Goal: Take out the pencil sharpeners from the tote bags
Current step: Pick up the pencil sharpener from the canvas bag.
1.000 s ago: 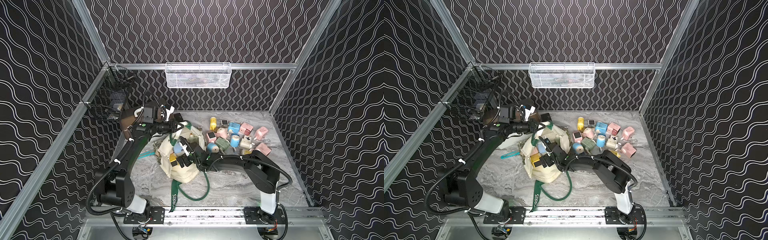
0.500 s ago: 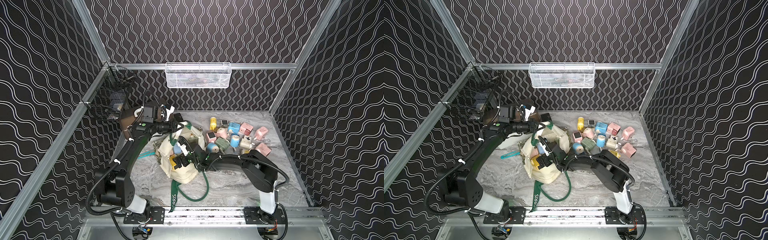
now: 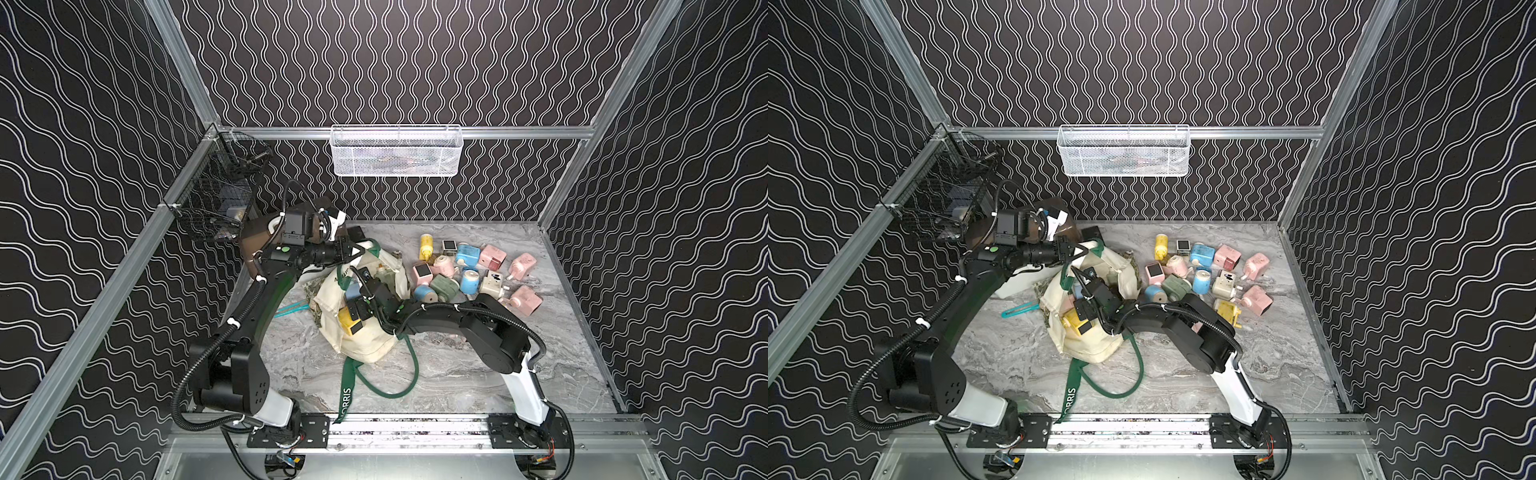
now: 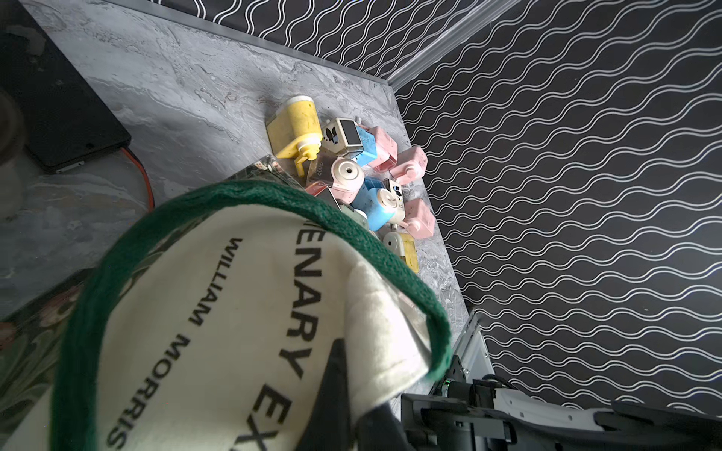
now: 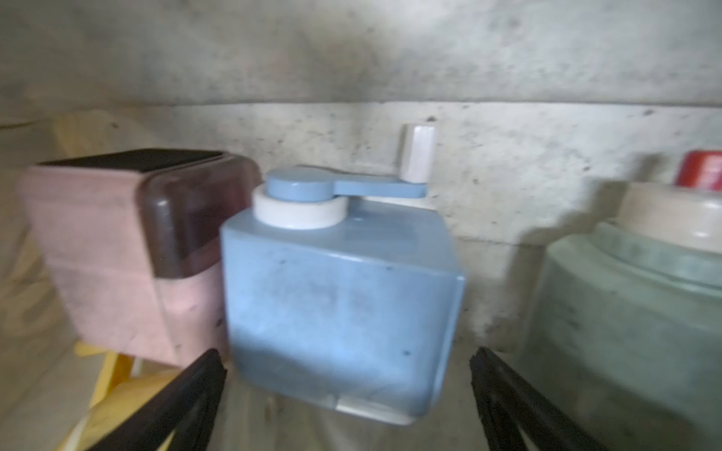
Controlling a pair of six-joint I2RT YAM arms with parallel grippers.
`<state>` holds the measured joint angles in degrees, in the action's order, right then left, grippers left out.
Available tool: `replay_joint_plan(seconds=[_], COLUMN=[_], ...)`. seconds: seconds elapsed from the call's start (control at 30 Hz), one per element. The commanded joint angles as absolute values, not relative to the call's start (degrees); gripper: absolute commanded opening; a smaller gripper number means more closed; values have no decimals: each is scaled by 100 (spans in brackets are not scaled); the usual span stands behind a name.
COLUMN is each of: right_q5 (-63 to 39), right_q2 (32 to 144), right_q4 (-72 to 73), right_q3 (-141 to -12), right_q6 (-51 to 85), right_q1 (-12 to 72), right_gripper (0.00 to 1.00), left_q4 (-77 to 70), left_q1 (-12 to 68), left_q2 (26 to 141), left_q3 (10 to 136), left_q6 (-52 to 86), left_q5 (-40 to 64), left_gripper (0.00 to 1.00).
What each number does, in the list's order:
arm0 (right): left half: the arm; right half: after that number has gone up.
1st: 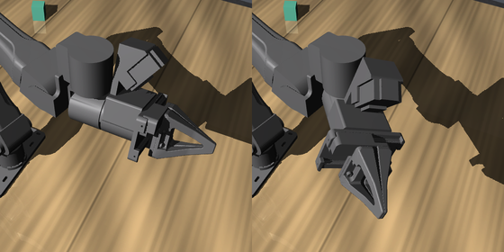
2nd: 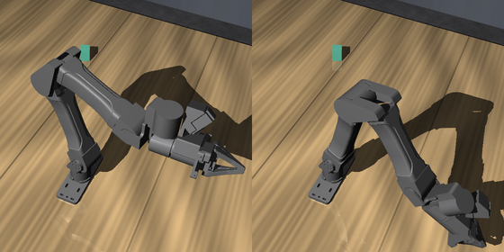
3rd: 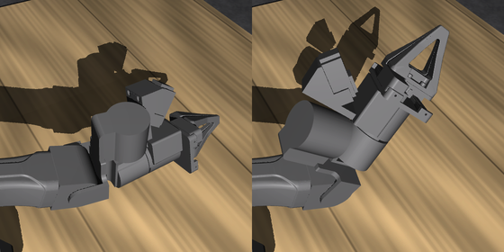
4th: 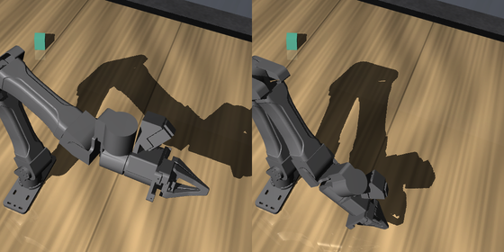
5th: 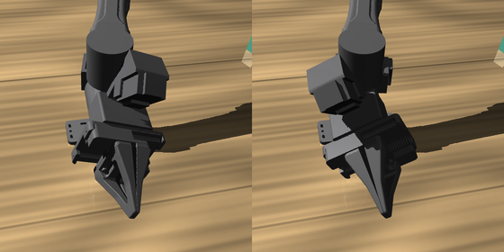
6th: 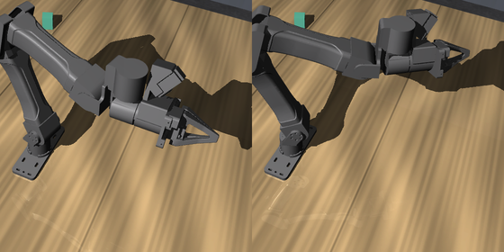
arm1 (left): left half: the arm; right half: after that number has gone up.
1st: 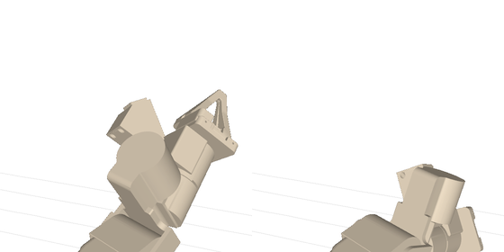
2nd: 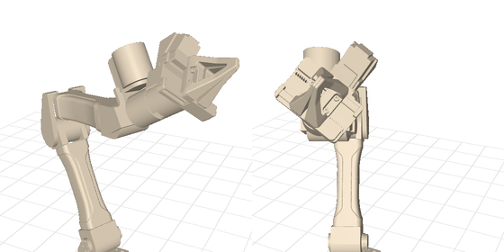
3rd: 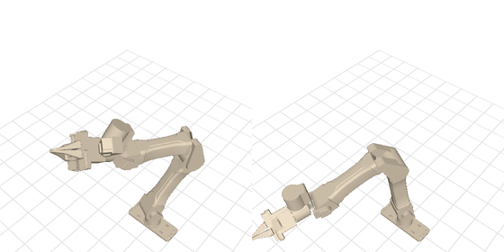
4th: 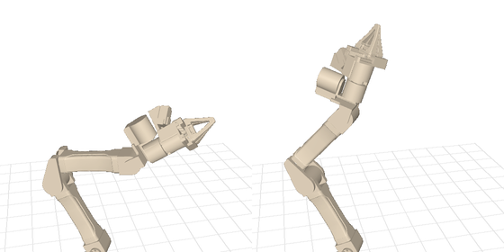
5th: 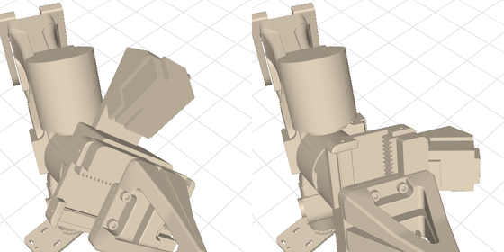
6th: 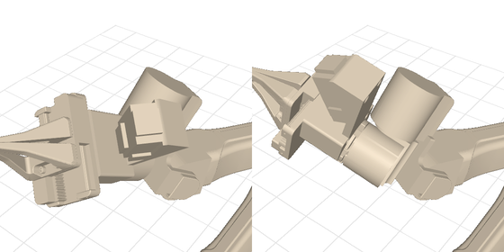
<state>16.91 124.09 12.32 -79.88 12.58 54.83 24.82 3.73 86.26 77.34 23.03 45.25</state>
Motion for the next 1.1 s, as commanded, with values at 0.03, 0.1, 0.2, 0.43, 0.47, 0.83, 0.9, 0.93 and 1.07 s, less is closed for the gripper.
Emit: replay_joint_plan(seconds=[0.03, 0.1, 0.2, 0.43, 0.47, 0.83, 0.9, 0.93, 1.07], right_q5=[1627, 1612, 1521, 1245, 1157, 360, 149, 67, -178], right_q2=[12516, 12599, 12722, 12946, 12941, 12309, 12135, 12054, 11789], right_q4=[1375, 1380, 1342, 1292, 1313, 1579, 1570, 1543, 1490], right_q3=[-8035, -8144, -8314, -8612, -8602, -7991, -7874, -7838, -7642], right_q6=[1051, 1006, 1070, 1108, 1091, 934, 983, 1001, 1073], right_q1=[5405, 5372, 5332, 5204, 5186, 5115, 5116, 5116, 5146], right_gripper=[100, 99, 99, 95, 94, 78, 74, 72, 70], left_q4=[2092, 2083, 2083, 2059, 2048, 1991, 1995, 1995, 1996], left_q1=[368, 364, 363, 339, 329, 272, 254, 245, 220], left_q2=[8609, 8596, 8591, 8619, 8606, 8593, 8596, 8612, 8632], left_q3=[7717, 7708, 7716, 7708, 7701, 7655, 7655, 7647, 7642], left_q6=[2399, 2416, 2409, 2448, 2452, 2514, 2514, 2514, 2522], left_q5=[4880, 4882, 4881, 4895, 4887, 4826, 4808, 4793, 4772], left_gripper=[0, 0, 0, 0, 0, 0, 0, 0, 0])
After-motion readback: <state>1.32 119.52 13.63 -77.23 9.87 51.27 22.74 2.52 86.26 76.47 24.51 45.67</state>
